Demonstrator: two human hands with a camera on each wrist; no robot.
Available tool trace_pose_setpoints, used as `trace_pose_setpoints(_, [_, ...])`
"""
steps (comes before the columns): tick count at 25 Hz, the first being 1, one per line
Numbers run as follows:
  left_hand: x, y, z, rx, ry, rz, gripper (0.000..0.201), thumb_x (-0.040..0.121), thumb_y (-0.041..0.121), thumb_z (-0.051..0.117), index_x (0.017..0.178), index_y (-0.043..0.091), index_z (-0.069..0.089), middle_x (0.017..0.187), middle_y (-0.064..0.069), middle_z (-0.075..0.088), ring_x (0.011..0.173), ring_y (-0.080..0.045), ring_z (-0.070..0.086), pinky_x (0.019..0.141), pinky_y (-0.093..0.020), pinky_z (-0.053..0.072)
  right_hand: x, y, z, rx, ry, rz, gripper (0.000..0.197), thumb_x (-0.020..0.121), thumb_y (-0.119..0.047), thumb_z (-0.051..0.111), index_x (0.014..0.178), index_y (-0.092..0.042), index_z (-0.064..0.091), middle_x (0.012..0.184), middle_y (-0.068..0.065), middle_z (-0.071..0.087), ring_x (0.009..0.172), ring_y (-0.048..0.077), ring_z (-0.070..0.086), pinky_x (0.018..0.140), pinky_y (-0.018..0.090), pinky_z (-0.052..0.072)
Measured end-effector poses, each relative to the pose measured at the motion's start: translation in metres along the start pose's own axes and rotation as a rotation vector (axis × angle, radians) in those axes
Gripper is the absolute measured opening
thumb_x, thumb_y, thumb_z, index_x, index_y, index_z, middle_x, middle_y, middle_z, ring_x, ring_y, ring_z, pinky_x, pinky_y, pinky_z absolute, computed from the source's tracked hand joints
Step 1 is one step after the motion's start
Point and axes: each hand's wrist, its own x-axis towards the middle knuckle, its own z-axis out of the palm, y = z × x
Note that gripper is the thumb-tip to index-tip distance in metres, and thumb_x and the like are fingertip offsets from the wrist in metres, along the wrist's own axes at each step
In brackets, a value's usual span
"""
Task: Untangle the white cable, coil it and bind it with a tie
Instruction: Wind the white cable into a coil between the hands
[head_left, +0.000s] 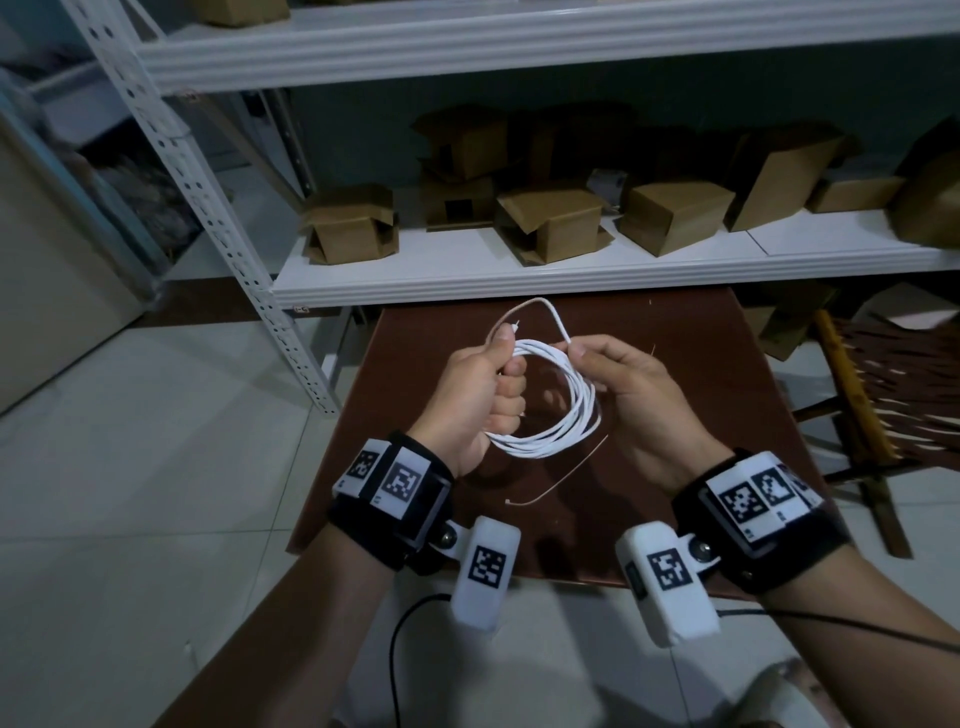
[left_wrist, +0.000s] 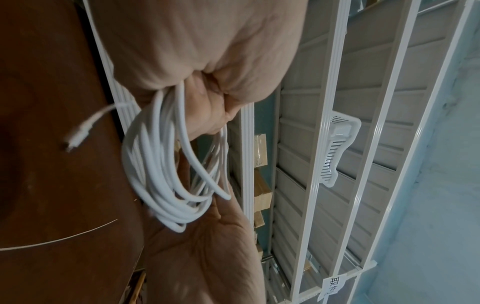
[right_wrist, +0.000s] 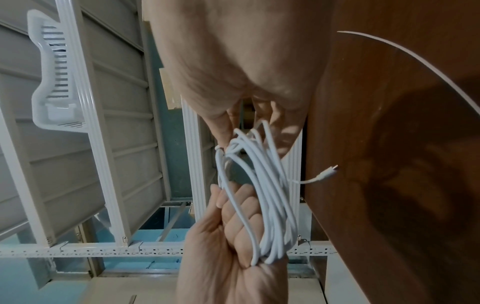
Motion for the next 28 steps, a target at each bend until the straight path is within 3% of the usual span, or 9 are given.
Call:
trace_pose_setpoints(3, [0.000, -0.001, 0.001, 0.042, 0.014, 0.018, 0.048, 0.111, 0.042, 0.041, 0.069, 0.018, 0.043, 0.053, 0.007, 0.027, 0.037, -0.002, 0.019, 0.032, -0.016, 0.014, -0.002, 0.000, 0.003, 0.014, -0.044, 0.030, 0.020, 0.104, -0.011, 0.058, 0.120, 0.001, 0.065, 0.095, 0.017, 0.076, 0.066, 0.023, 0.075, 0.058, 0.029, 0.063])
trace_pose_setpoints(6, [-0.001, -0.007, 0.006, 0.158, 0.013, 0.061, 0.049, 0.111, 0.041, 0.041, 0.070, 0.016, 0.049, 0.053, 0.006, 0.030, 0.038, -0.003, 0.020, 0.035, -0.016, 0.015, 0.000, 0.004, 0.006, -0.123, -0.017, -0.014, 0.021, 0.109, -0.010, 0.048, 0.121, 0.000, 0.062, 0.079, 0.009, 0.073, 0.047, 0.012, 0.056, 0.043, 0.022, 0.045])
trace_pose_setpoints(10, [-0.001, -0.015, 0.011, 0.372, 0.082, 0.133, 0.048, 0.110, 0.044, 0.044, 0.068, 0.019, 0.044, 0.050, 0.007, 0.035, 0.036, -0.006, 0.025, 0.038, -0.017, 0.018, 0.000, 0.014, 0.007, -0.232, -0.040, -0.009, 0.031, 0.111, -0.011, 0.038, 0.113, 0.007, 0.062, 0.070, 0.011, 0.060, 0.046, 0.011, 0.043, 0.042, 0.024, 0.035])
trace_pose_setpoints(13, [0.000, -0.016, 0.007, 0.466, 0.110, 0.162, 0.049, 0.108, 0.047, 0.046, 0.067, 0.019, 0.047, 0.050, 0.008, 0.037, 0.037, -0.007, 0.029, 0.039, -0.019, 0.023, -0.003, 0.012, 0.009, -0.349, -0.103, -0.025, 0.039, 0.112, -0.029, 0.043, 0.098, -0.001, 0.065, 0.061, 0.003, 0.056, 0.046, 0.010, 0.044, 0.044, 0.021, 0.036])
trace_pose_setpoints(16, [0.000, -0.015, 0.006, 0.453, 0.096, 0.161, 0.048, 0.109, 0.046, 0.046, 0.070, 0.019, 0.047, 0.047, 0.011, 0.038, 0.036, -0.005, 0.030, 0.038, -0.019, 0.024, -0.003, 0.015, 0.008, -0.459, -0.185, -0.108, 0.019, 0.108, -0.018, 0.056, 0.095, -0.008, 0.066, 0.064, 0.001, 0.055, 0.051, 0.008, 0.045, 0.048, 0.021, 0.036])
trace_pose_setpoints(18, [0.001, -0.015, 0.006, 0.469, 0.115, 0.195, 0.049, 0.108, 0.047, 0.047, 0.066, 0.020, 0.047, 0.046, 0.011, 0.040, 0.037, -0.006, 0.033, 0.039, -0.020, 0.027, -0.002, 0.018, 0.008, -0.429, -0.188, -0.102, 0.019, 0.108, -0.012, 0.054, 0.091, -0.008, 0.064, 0.064, 0.003, 0.054, 0.048, 0.009, 0.040, 0.046, 0.022, 0.032])
trace_pose_setpoints(21, [0.004, -0.016, 0.002, 0.633, 0.143, 0.265, 0.055, 0.104, 0.055, 0.044, 0.062, 0.021, 0.052, 0.049, 0.006, 0.052, 0.042, -0.016, 0.049, 0.047, -0.037, 0.048, -0.002, 0.017, 0.011, -0.404, -0.188, -0.100, 0.031, 0.110, -0.014, 0.049, 0.082, -0.009, 0.060, 0.062, 0.004, 0.053, 0.045, 0.010, 0.035, 0.043, 0.023, 0.030])
trace_pose_setpoints(23, [0.005, -0.016, 0.000, 0.738, 0.141, 0.293, 0.057, 0.107, 0.052, 0.040, 0.063, 0.020, 0.055, 0.052, 0.003, 0.060, 0.048, -0.018, 0.059, 0.062, -0.047, 0.060, -0.004, 0.015, 0.012, -0.465, -0.161, -0.115, 0.042, 0.111, -0.016, 0.047, 0.071, -0.016, 0.058, 0.053, -0.002, 0.051, 0.041, 0.009, 0.036, 0.041, 0.022, 0.030])
trace_pose_setpoints(28, [0.003, -0.011, -0.002, 0.871, 0.087, 0.335, 0.054, 0.108, 0.050, 0.036, 0.066, 0.022, 0.054, 0.061, 0.004, 0.064, 0.059, -0.020, 0.066, 0.077, -0.052, 0.059, -0.003, 0.013, 0.006, -0.544, -0.125, -0.170, 0.045, 0.111, -0.024, 0.049, 0.067, -0.018, 0.056, 0.055, 0.001, 0.051, 0.043, 0.012, 0.037, 0.046, 0.028, 0.028])
